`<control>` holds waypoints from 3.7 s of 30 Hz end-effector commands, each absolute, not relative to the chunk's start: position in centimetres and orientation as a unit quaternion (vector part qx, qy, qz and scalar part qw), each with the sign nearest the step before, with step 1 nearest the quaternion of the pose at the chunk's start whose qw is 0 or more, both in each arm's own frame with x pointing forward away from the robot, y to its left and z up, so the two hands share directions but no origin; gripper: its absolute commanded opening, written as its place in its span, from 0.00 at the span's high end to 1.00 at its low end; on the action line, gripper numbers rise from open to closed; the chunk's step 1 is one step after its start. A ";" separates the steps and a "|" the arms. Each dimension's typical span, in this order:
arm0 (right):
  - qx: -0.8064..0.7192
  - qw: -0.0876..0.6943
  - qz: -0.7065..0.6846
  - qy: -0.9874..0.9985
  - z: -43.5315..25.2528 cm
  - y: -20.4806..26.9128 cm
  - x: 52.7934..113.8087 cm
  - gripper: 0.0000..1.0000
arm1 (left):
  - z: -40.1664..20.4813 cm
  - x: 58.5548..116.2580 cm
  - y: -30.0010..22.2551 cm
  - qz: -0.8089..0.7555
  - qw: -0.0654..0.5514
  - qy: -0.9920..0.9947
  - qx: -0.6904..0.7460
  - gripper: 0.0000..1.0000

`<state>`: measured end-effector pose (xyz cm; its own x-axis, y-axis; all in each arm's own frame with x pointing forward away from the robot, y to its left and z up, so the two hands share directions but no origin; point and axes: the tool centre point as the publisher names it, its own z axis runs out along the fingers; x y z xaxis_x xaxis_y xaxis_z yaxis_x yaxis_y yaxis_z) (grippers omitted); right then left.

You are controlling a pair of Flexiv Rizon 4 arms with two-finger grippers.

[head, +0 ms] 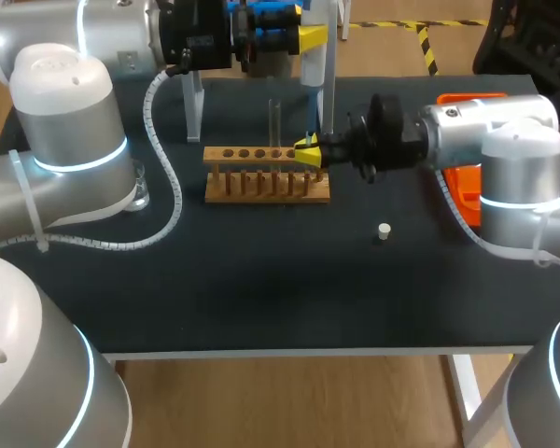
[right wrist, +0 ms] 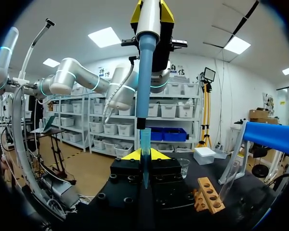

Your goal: Invert the test tube, pick up the pipette, mount the tip to pipette, aspirate from beaker and dispense into the tube, eject the tip, return the pipette, and cap with the stopper.

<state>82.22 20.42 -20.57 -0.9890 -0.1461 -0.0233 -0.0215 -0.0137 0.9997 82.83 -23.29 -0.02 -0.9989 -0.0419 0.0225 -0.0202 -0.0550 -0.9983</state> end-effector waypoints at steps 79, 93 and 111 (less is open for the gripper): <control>0.044 0.041 -0.671 -0.739 -22.1 14.5 80.9 0.00 | -0.3 82.9 -23.3 -0.727 0.007 0.687 -0.022 1.00; 0.040 0.036 -0.663 -0.747 -22.4 13.8 80.7 0.00 | -0.3 82.9 -23.3 -0.727 0.007 0.687 -0.022 1.00; 0.040 0.036 -0.663 -0.747 -22.4 13.8 80.7 0.00 | -0.7 83.2 -20.4 -0.719 0.023 0.693 -0.046 1.00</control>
<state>80.84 13.89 -22.45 -0.9939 -0.1103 0.0012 -0.0116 0.1156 0.9932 83.94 -22.06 -0.61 -0.9957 -0.0878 0.0306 -0.0271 -0.0404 -0.9988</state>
